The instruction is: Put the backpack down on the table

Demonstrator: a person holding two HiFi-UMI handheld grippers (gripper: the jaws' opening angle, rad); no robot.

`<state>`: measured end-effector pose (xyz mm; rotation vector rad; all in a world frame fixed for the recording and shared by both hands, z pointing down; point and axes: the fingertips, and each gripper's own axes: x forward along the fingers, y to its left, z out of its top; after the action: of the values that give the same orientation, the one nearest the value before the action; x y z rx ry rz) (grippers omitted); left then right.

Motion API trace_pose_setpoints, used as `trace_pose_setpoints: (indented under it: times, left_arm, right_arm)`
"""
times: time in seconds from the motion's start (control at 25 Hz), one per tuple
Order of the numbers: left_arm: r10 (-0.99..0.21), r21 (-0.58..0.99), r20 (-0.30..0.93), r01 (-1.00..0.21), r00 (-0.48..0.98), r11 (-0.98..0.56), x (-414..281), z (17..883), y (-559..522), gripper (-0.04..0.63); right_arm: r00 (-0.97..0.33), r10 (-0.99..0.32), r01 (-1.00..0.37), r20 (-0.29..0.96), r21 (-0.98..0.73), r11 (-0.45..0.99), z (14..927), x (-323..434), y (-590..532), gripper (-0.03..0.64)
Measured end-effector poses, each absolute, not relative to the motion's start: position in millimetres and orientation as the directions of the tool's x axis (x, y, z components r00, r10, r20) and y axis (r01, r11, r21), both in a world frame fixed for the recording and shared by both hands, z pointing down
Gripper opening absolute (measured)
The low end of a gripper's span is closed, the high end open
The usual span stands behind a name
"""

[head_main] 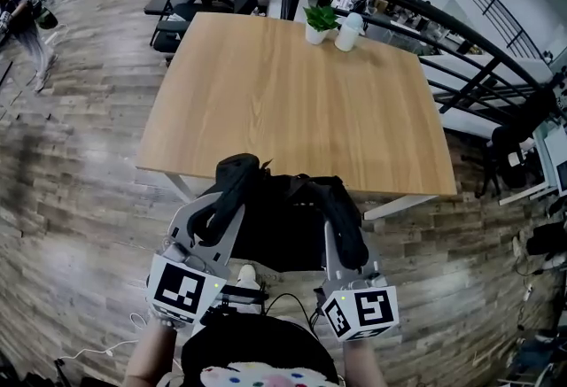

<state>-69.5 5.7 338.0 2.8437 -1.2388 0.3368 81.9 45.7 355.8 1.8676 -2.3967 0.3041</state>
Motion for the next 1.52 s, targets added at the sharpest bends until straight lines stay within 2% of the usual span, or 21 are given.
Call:
trace_pose_setpoints:
  times: [0.52,1.52]
  left_arm:
    - [-0.714,-0.072,0.183,-0.715,0.676,-0.696,-71.3,333.3,-54.0,0.063]
    - [-0.748,-0.063,0.152,-0.749,0.646,-0.66,-70.6,317.5,-84.0,0.063]
  right_arm:
    - [-0.218,-0.962,-0.974,0.166,-0.097,0.204,350.2,80.2,-13.7,0.058]
    - [-0.269,-0.95,-0.963,0.158,-0.077,0.259,335.2,82.5,-48.6,0.058]
